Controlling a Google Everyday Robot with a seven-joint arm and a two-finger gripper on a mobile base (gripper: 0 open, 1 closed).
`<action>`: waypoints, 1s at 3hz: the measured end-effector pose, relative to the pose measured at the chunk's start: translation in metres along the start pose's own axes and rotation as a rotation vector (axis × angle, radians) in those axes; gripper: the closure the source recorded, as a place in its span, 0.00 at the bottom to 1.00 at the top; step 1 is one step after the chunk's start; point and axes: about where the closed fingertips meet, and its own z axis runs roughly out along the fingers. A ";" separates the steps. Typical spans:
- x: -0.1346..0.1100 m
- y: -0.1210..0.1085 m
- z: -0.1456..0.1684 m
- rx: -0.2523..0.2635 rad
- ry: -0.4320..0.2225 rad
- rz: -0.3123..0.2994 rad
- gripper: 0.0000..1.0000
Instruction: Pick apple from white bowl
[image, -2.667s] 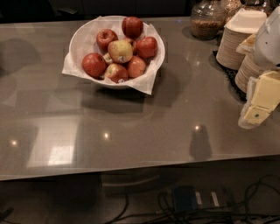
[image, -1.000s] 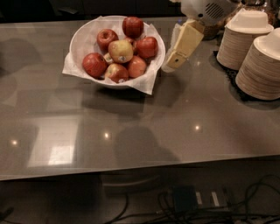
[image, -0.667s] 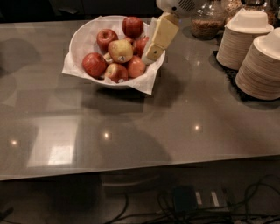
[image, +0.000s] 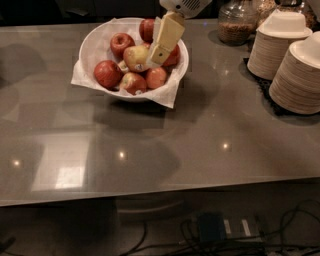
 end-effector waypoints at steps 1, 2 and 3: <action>0.018 -0.010 0.010 0.015 0.013 -0.006 0.00; 0.036 -0.023 0.025 0.015 0.005 -0.020 0.00; 0.051 -0.033 0.045 -0.017 -0.009 -0.040 0.00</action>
Offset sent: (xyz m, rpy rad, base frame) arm 0.0674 -0.0248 -0.0442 -0.0030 -0.0375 0.0141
